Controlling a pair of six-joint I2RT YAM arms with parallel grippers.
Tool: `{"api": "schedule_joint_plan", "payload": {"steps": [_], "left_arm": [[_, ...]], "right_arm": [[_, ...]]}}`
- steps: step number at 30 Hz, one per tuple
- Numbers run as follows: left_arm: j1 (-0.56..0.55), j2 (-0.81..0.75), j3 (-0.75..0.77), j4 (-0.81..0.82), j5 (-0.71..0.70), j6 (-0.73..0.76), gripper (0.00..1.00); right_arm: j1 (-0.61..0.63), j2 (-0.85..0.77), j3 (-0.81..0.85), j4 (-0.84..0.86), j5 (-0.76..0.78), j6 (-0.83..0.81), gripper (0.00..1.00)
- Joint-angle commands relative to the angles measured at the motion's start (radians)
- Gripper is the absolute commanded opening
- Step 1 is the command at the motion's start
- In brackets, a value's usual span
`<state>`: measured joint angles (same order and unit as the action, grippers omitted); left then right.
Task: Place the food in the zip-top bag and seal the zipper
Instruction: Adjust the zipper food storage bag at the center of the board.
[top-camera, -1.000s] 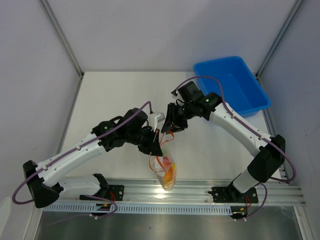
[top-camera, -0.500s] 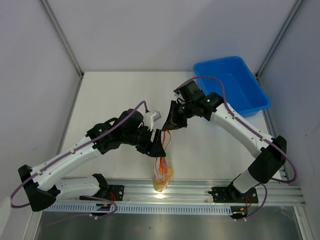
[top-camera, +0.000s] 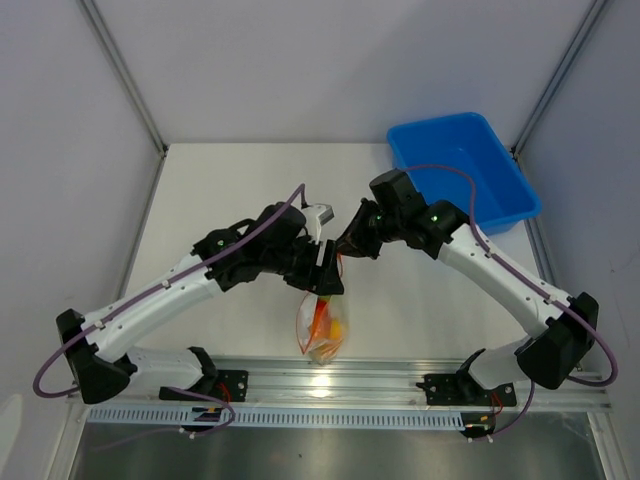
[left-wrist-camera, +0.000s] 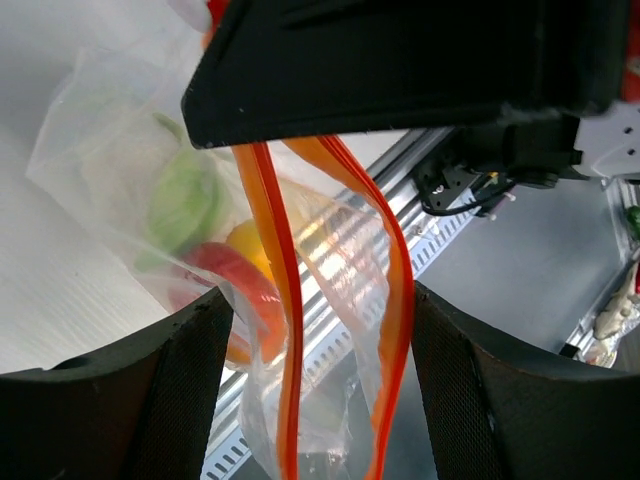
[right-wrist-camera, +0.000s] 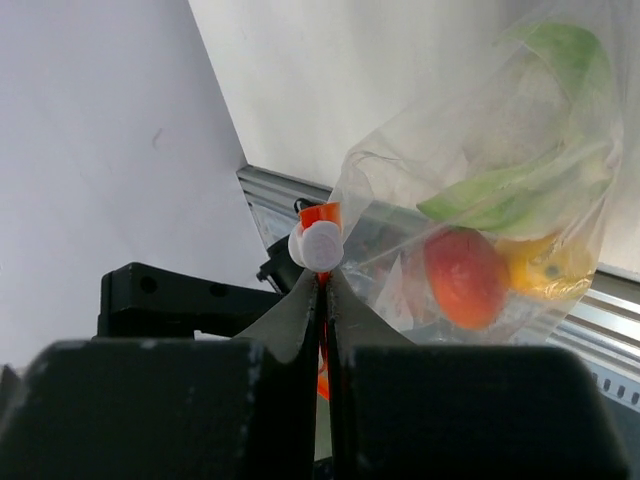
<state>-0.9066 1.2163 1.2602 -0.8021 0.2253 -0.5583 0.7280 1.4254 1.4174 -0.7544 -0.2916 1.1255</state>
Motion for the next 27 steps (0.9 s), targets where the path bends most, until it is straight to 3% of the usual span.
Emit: {"api": "schedule_joint_plan", "payload": {"steps": [1,8,13,19,25,27], "left_arm": [[-0.021,0.034,0.047,-0.035,-0.076,-0.029,0.72],[-0.055,0.115,0.128,-0.152,-0.254,-0.061,0.70],[-0.055,0.126,0.131,-0.166,-0.281,-0.078,0.63],[-0.055,0.124,0.119,-0.151,-0.258,-0.062,0.29],[-0.055,0.120,0.123,-0.141,-0.233,-0.014,0.01],[-0.052,0.115,0.126,-0.141,-0.201,-0.005,0.01]], "right_arm": [[0.021,-0.051,-0.029,0.066,0.061,0.132,0.00],[0.054,-0.098,-0.060,0.058,0.192,0.255,0.00],[0.065,-0.115,-0.063,0.043,0.224,0.276,0.00],[0.065,-0.114,-0.077,0.058,0.215,0.274,0.03],[0.050,-0.115,-0.061,0.081,0.216,0.220,0.26],[0.027,-0.115,-0.049,0.089,0.212,0.174,0.36]]}}
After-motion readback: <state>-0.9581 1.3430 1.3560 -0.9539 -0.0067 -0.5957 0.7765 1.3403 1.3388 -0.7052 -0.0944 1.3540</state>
